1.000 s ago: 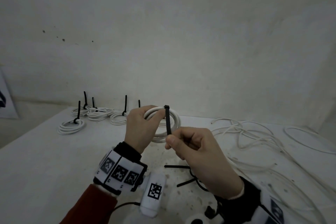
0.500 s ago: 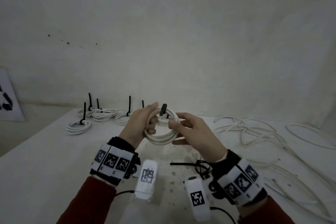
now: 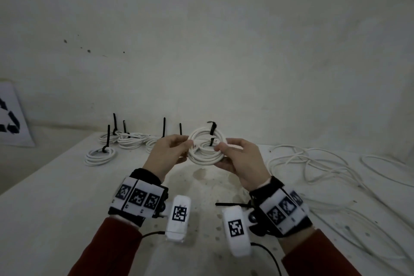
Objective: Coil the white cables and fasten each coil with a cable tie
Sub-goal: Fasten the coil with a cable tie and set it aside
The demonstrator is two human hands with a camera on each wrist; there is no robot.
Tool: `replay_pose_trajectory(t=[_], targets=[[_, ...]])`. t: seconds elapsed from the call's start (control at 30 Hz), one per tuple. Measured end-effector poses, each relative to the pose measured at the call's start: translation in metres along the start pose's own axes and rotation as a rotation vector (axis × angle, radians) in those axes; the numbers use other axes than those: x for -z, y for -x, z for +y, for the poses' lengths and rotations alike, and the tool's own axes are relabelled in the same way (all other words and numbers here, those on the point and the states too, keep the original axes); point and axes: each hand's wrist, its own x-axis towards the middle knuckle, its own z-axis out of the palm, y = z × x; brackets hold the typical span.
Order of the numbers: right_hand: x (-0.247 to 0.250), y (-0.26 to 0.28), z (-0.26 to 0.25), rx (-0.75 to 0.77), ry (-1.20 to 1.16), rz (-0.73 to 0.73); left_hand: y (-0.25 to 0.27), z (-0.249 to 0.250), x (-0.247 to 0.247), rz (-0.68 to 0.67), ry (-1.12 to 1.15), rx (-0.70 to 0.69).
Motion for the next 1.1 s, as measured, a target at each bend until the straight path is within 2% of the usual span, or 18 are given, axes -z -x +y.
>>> replay_pose_trajectory(t=[0.17,0.3,0.43,0.5,0.57,0.63,0.67,0.73,0.77,0.8,0.83,0.9,0.93,1.0,1.1], targets=[[-0.043,-0.048,0.043,-0.217,0.059,-0.076,-0.027,-0.035,0.037,0.106,-0.196,0.115],[-0.079,-0.081,0.078,-0.259,0.219,-0.176,-0.052,-0.059,0.083,0.211,-0.332,0.243],[-0.117,-0.105,0.104,-0.218,0.369,-0.255,-0.077,-0.076,0.128,0.33,-0.453,0.339],[-0.132,-0.112,0.119,-0.173,0.541,-0.308,-0.084,-0.079,0.141,0.373,-0.561,0.381],[-0.147,-0.118,0.131,-0.095,0.744,-0.407,-0.089,-0.082,0.15,0.366,-0.685,0.421],[-0.162,-0.122,0.14,-0.043,0.887,-0.415,-0.093,-0.085,0.158,0.319,-0.825,0.491],[-0.168,-0.118,0.134,-0.037,0.911,-0.362,-0.094,-0.087,0.161,0.309,-0.891,0.511],[-0.176,-0.123,0.139,0.148,1.303,-0.39,-0.095,-0.088,0.164,0.322,-0.97,0.508],[-0.177,-0.127,0.14,0.182,1.364,-0.445,-0.097,-0.089,0.163,0.316,-1.005,0.528],[-0.176,-0.127,0.139,0.027,1.199,-0.407,-0.098,-0.09,0.162,0.31,-1.03,0.545],[-0.175,-0.13,0.144,-0.077,1.117,-0.464,-0.099,-0.09,0.16,0.293,-1.052,0.552],[-0.169,-0.131,0.134,-0.119,1.16,-0.444,-0.099,-0.087,0.156,0.301,-1.036,0.549],[-0.165,-0.126,0.125,-0.14,1.109,-0.456,-0.099,-0.086,0.154,0.299,-1.032,0.553],[-0.154,-0.117,0.11,-0.195,0.798,-0.465,-0.096,-0.078,0.147,0.309,-1.109,0.542],[-0.13,-0.1,0.085,-0.301,0.455,-0.316,-0.087,-0.061,0.119,0.449,-1.177,0.348]])
